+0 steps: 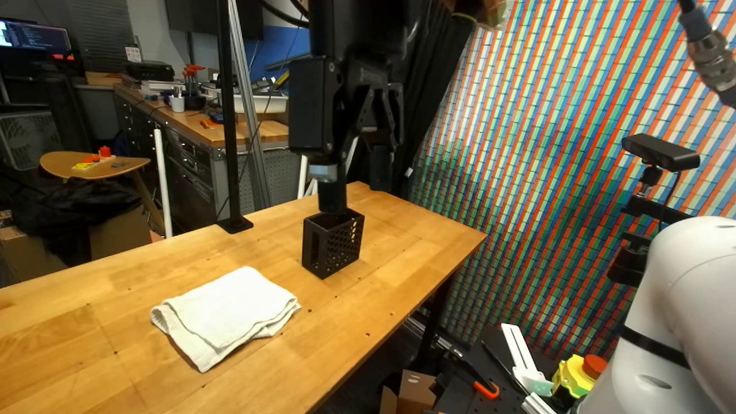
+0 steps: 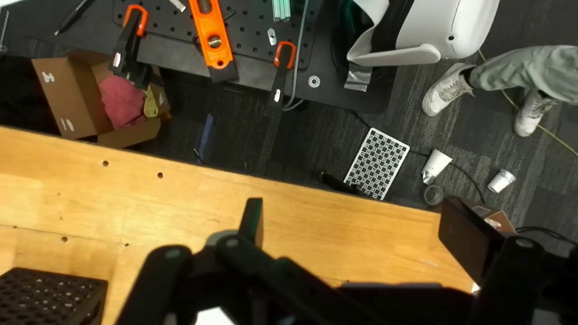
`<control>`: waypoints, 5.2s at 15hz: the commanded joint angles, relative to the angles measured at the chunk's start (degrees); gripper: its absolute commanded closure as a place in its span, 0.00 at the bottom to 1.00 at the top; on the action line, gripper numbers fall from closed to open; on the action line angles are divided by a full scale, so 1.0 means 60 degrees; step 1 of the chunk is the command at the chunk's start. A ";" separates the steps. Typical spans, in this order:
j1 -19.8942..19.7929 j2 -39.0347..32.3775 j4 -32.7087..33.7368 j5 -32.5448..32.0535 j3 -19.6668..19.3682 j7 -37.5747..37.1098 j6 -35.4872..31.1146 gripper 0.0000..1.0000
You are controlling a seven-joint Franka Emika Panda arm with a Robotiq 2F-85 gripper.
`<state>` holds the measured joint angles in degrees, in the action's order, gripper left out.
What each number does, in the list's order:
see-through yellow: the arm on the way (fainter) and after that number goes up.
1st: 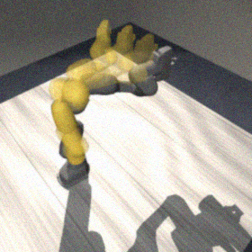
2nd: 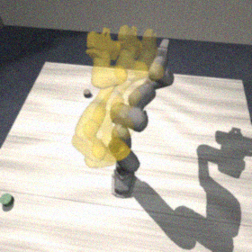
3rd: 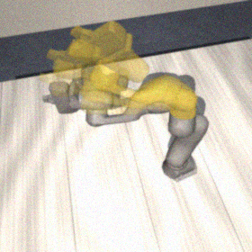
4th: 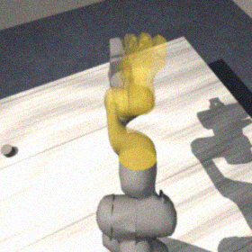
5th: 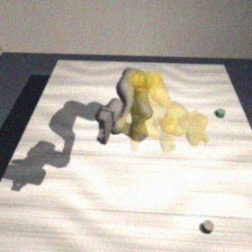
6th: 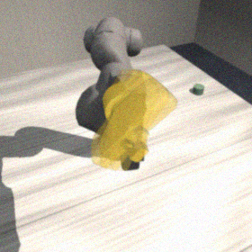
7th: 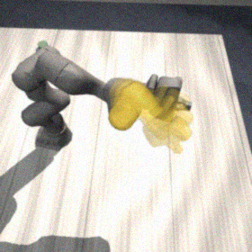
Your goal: Put the towel in the basket
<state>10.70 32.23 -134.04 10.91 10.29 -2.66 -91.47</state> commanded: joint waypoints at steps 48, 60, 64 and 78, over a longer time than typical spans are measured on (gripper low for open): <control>-0.0642 -1.2608 0.6504 -0.3832 -0.0228 0.4693 -0.7120 0.00; -0.0951 -1.2679 0.6212 -0.3641 -0.0032 0.4734 -0.7314 0.64; -0.1014 -1.2342 0.5992 -0.3618 0.0067 0.4784 -0.7214 0.93; -0.1262 -0.9707 0.4175 -0.3105 0.0275 0.4806 -0.6638 0.93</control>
<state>4.23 -33.12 -103.69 -9.92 10.98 24.76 -133.23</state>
